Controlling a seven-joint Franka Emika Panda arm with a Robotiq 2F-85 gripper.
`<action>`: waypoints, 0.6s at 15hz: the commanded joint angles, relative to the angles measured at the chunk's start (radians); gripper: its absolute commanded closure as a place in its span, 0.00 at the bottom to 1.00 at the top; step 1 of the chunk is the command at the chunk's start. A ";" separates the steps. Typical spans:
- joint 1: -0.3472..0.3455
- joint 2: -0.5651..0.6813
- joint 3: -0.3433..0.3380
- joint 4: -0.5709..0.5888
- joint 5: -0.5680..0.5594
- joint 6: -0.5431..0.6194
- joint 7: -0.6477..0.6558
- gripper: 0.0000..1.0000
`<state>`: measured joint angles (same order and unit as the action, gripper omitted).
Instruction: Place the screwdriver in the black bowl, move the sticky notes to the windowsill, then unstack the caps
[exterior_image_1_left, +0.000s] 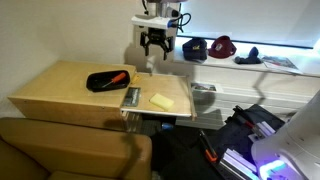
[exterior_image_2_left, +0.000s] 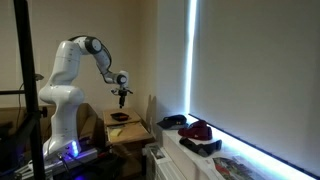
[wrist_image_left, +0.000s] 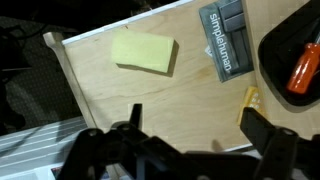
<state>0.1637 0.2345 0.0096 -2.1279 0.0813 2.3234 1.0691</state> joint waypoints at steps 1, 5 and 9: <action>-0.011 -0.022 0.010 -0.009 -0.002 -0.001 -0.005 0.00; -0.030 -0.015 0.030 0.000 0.038 0.003 -0.129 0.00; 0.057 0.092 0.102 -0.014 -0.029 0.138 -0.171 0.00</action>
<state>0.1865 0.2139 0.0727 -2.1343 0.0790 2.3412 0.9612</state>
